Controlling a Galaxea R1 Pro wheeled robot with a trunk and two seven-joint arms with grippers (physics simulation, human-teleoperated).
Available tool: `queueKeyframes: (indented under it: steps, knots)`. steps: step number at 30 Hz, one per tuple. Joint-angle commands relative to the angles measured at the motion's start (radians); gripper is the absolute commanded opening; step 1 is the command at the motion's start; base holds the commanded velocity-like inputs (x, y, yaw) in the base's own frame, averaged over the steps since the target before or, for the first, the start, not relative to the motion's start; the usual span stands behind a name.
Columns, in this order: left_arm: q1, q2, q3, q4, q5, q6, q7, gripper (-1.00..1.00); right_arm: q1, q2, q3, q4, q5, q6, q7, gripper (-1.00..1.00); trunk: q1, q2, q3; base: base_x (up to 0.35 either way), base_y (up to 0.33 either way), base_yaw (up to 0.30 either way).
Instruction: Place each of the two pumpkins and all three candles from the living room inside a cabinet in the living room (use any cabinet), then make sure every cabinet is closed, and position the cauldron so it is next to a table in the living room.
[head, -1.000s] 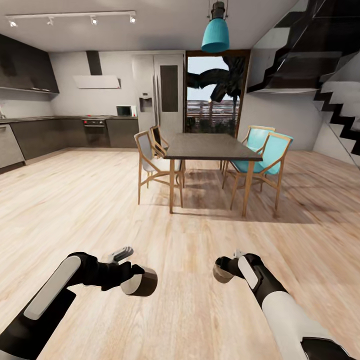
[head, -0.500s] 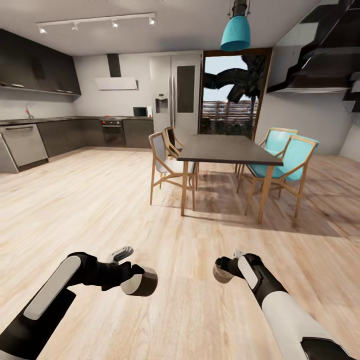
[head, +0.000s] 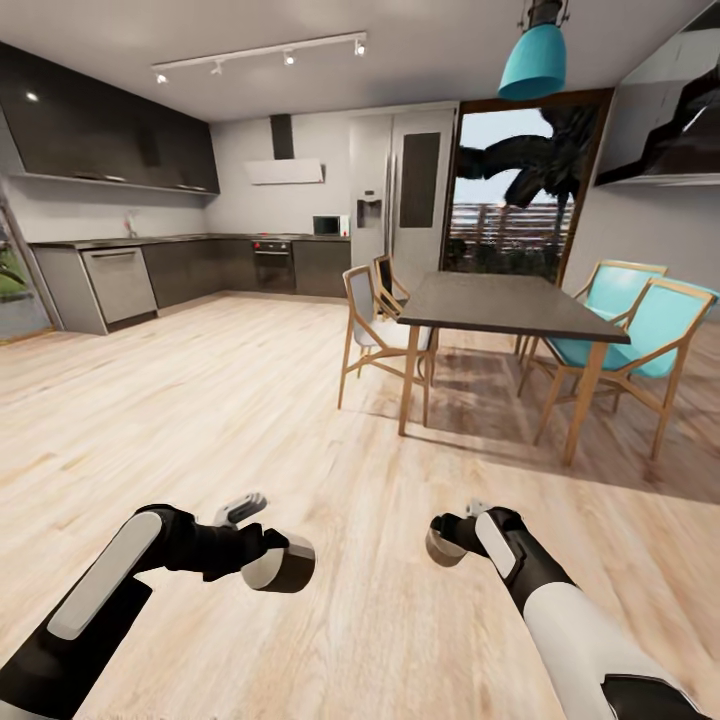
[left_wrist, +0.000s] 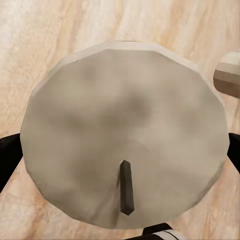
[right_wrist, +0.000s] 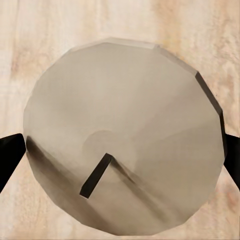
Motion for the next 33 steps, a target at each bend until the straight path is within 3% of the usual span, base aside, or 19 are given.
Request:
queueKeyframes:
  steps: [1,33]
  knots:
    - [-0.001,0.0,-0.001,-0.001,0.01,0.0,0.009,-1.0,0.0,0.001,-0.004,-0.002,-0.012,0.004,-0.008,-1.0,0.0,-0.001,-0.001,0.0,0.0,0.281]
    - [-0.001,0.0,-0.001,-0.001,0.01,0.0,0.009,-1.0,0.0,0.001,-0.002,-0.002,-0.012,0.003,-0.009,-1.0,0.0,-0.001,0.011,0.0,0.0,0.282]
